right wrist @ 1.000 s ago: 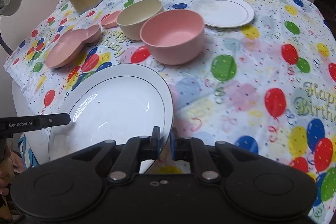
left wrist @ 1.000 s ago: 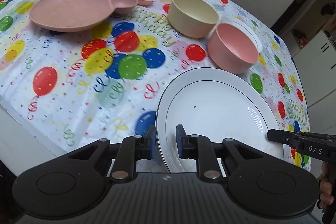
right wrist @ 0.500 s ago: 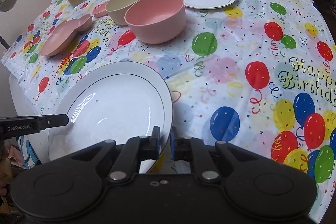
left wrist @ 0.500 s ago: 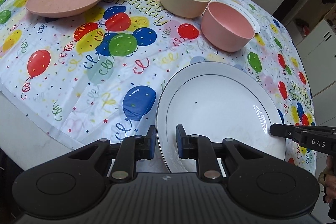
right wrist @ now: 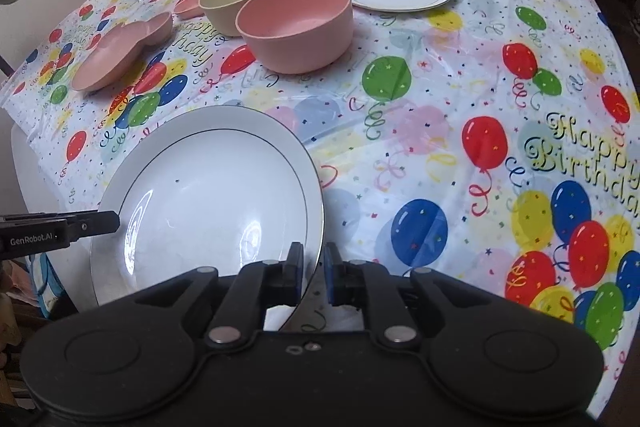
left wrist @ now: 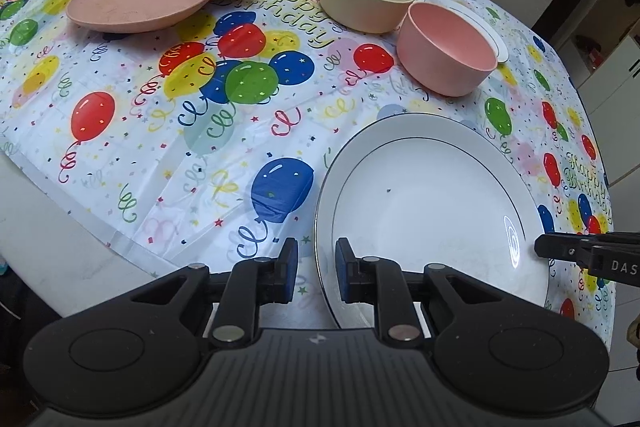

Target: Organize plates and bowls

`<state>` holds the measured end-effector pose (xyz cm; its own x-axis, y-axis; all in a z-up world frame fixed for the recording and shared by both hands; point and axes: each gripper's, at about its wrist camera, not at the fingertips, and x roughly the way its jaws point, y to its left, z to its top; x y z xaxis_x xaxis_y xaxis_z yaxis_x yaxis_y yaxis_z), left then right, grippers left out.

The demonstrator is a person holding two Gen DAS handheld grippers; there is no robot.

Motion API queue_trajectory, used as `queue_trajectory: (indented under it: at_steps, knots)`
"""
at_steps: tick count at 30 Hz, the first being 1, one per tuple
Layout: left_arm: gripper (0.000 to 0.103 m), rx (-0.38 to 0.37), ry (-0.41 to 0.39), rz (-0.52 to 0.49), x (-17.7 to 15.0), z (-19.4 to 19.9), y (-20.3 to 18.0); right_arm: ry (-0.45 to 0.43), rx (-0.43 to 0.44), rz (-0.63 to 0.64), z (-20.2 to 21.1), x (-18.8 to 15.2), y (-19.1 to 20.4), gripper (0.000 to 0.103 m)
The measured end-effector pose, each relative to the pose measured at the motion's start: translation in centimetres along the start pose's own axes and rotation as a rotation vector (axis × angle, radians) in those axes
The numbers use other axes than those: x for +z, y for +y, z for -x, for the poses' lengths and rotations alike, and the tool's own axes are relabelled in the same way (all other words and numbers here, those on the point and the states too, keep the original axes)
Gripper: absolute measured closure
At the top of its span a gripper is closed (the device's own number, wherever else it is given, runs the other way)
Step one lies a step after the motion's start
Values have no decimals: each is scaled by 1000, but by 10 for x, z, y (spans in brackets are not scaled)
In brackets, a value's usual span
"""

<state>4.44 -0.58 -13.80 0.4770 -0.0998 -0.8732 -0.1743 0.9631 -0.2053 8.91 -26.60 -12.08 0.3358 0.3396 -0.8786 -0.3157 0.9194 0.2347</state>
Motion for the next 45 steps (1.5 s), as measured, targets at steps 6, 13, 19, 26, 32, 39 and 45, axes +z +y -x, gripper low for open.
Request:
queue_trajectory:
  at_steps: [6, 13, 19, 26, 32, 39, 45]
  knots:
    - [77, 7, -37, 4, -2, 13, -3, -27, -6, 48, 14, 3, 6, 85]
    - [66, -13, -75, 8, -3, 32, -13, -62, -5, 91, 30, 4, 13, 66]
    - [49, -12, -136, 17, -3, 52, -24, -108, 12, 150, 46, 3, 21, 43]
    - [39, 7, -212, 9, -4, 74, -39, -159, 36, 195, 66, 3, 27, 22]
    - [36, 15, -284, -16, -3, 94, -54, -215, 42, 224, 83, 3, 28, 15]
    - [23, 51, -411, -42, 4, 119, -71, -300, 36, 247, 106, 5, 25, 7]
    - [22, 72, -473, -78, 18, 124, -83, -392, 31, 273, 124, 8, 25, 1]
